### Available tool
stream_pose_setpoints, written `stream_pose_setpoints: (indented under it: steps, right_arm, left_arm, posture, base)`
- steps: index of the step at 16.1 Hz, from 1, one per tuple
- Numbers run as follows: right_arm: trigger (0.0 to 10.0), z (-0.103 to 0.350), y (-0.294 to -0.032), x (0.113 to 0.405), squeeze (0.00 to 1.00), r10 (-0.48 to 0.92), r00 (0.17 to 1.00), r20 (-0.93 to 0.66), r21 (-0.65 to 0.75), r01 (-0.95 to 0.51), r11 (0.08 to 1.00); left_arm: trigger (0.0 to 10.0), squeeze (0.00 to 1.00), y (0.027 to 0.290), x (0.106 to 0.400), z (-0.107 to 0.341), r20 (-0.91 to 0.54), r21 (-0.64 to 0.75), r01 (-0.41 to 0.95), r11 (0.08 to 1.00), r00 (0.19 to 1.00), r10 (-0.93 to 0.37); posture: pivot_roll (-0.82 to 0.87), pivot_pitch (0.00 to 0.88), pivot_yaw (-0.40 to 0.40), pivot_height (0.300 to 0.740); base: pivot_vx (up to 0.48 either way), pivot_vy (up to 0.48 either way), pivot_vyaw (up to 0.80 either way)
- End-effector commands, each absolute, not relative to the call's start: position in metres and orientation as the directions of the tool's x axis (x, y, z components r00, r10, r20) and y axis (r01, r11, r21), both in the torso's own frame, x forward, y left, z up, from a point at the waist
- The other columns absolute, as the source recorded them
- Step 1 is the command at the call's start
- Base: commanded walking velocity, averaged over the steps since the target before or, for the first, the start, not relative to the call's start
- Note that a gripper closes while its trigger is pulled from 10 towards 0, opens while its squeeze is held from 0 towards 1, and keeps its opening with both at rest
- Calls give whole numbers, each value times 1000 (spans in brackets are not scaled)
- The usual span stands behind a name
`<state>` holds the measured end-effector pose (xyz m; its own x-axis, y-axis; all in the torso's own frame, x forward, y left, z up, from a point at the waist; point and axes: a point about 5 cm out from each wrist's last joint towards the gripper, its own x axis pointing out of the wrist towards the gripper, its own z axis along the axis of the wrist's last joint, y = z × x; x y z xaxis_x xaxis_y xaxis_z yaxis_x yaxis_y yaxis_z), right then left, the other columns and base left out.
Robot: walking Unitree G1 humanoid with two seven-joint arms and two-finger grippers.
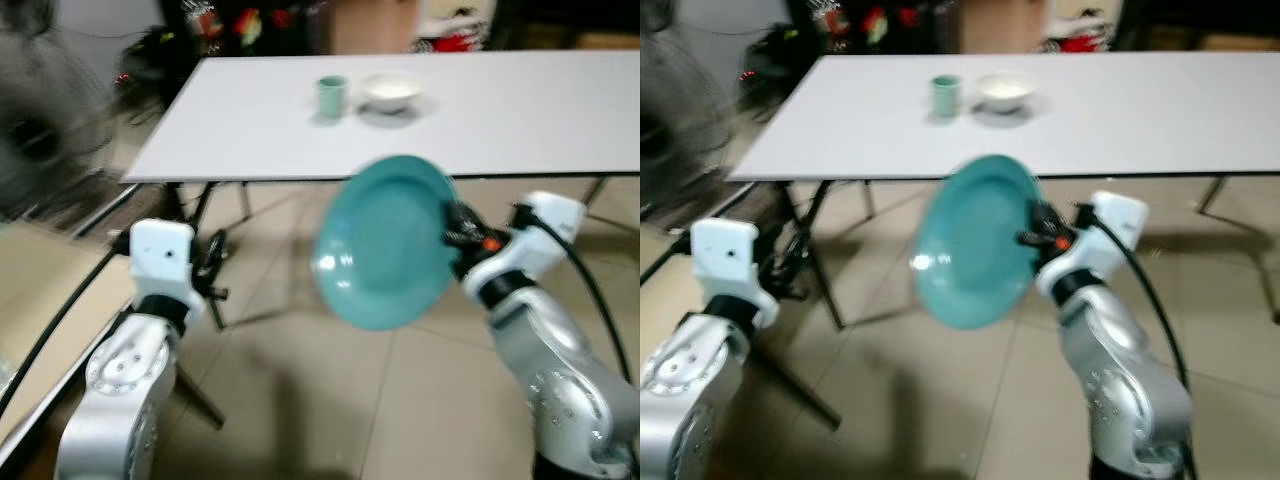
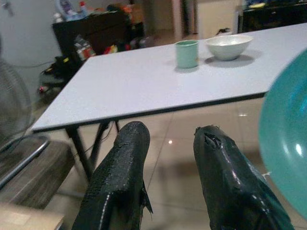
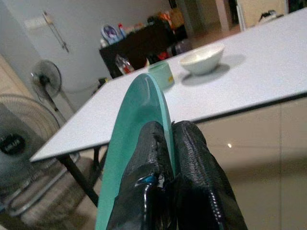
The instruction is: Setting the table
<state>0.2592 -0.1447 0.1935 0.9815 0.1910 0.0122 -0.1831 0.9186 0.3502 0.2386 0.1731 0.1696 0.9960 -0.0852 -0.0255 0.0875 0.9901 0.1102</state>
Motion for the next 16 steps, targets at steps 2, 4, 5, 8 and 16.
stream_pose_setpoints:
  steps: [2, 4, 5, 8, 16]
  right_arm:
    - [10000, 204, -149, 262, 0, 184, 980, 76, 357, -199, 912]
    - [10000, 207, -150, 265, 0, 187, 979, 87, 357, -205, 911]
    - [10000, 207, -150, 266, 0, 187, 978, 88, 358, -206, 911]
    - [10000, 207, -150, 270, 0, 201, 976, 88, 372, -219, 902]
    - [10000, 207, -156, 275, 0, 200, 976, 88, 420, -219, 881]
  left_arm:
    - [10000, 0, 170, 237, 174, 3, 103, 92, 990, 996, -93]
    - [10000, 0, 172, 233, 172, -1, 86, 64, 994, 998, -65]
    - [10000, 0, 173, 232, 171, -2, 84, 59, 995, 998, -59]
    - [10000, 0, 175, 227, 170, -3, 83, 34, 996, 999, -34]
    - [10000, 0, 172, 223, 170, -9, 79, 38, 996, 999, -38]
  posture:
    - [-96, 0, 43, 740]
    - [-91, 0, 36, 740]
    - [-90, 0, 33, 740]
    - [-81, 0, 24, 740]
    - [-74, 0, 23, 740]
  base:
    - [480, 0, -684]
    - [480, 0, 0]
    - [461, 0, 0]
    - [453, 0, 0]
    - [435, 0, 0]
